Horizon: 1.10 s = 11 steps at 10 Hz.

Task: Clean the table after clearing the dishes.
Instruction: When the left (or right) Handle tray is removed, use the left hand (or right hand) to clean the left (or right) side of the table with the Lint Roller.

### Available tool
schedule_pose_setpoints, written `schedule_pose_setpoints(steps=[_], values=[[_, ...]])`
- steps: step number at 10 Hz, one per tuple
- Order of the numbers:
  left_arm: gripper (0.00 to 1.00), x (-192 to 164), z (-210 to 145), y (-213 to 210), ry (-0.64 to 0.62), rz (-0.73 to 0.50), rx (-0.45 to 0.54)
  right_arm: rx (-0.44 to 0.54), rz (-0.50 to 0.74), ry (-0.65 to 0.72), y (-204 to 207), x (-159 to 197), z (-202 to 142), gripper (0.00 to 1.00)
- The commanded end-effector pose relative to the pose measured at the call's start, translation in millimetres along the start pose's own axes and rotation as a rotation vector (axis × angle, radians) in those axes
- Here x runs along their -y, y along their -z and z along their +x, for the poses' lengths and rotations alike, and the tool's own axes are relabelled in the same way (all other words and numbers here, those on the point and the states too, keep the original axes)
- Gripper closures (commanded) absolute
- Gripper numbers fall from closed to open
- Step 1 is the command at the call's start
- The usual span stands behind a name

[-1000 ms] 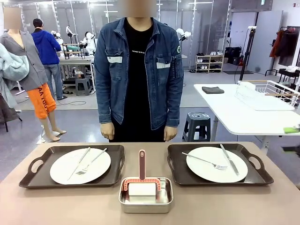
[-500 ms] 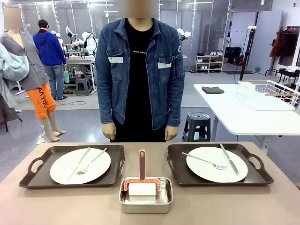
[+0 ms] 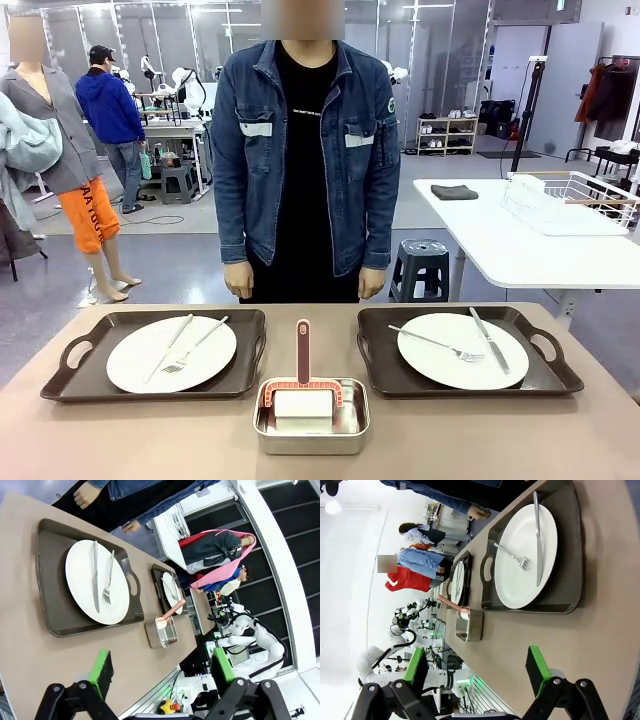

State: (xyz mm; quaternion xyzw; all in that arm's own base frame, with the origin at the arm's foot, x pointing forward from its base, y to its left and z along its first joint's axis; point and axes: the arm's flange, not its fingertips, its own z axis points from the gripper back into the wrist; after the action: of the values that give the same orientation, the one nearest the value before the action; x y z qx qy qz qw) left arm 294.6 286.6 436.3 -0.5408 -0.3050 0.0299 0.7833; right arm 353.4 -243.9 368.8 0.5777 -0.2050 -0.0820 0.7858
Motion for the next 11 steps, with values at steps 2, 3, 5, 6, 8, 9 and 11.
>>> schedule_pose_setpoints(steps=[2,3,5,6,8,9,11], values=[[0.0,0.4,-0.8,-2.5,0.005,-0.002,0.006,0.003,0.012,0.006,-2.2,-2.6,-0.6,0.0],[0.0,0.4,-0.8,-2.5,0.005,-0.002,0.006,0.003,0.012,0.006,-2.2,-2.6,-0.6,0.0],[0.0,0.4,-0.8,-2.5,0.005,-0.002,0.006,0.003,0.012,0.006,-2.2,-2.6,-0.6,0.0],[0.0,0.4,-0.8,-2.5,0.005,-0.002,0.006,0.003,0.012,0.006,-2.2,-2.6,-0.6,0.0],[0.0,0.4,-0.8,-2.5,0.005,-0.002,0.006,0.003,0.012,0.006,-2.2,-2.6,-0.6,0.0],[0.0,0.4,-0.8,-2.5,0.005,-0.002,0.006,0.003,0.012,0.006,-2.2,-2.6,-0.6,0.0],[0.0,0.4,-0.8,-2.5,0.005,-0.002,0.006,0.003,0.012,0.006,-2.2,-2.6,-0.6,0.0]])
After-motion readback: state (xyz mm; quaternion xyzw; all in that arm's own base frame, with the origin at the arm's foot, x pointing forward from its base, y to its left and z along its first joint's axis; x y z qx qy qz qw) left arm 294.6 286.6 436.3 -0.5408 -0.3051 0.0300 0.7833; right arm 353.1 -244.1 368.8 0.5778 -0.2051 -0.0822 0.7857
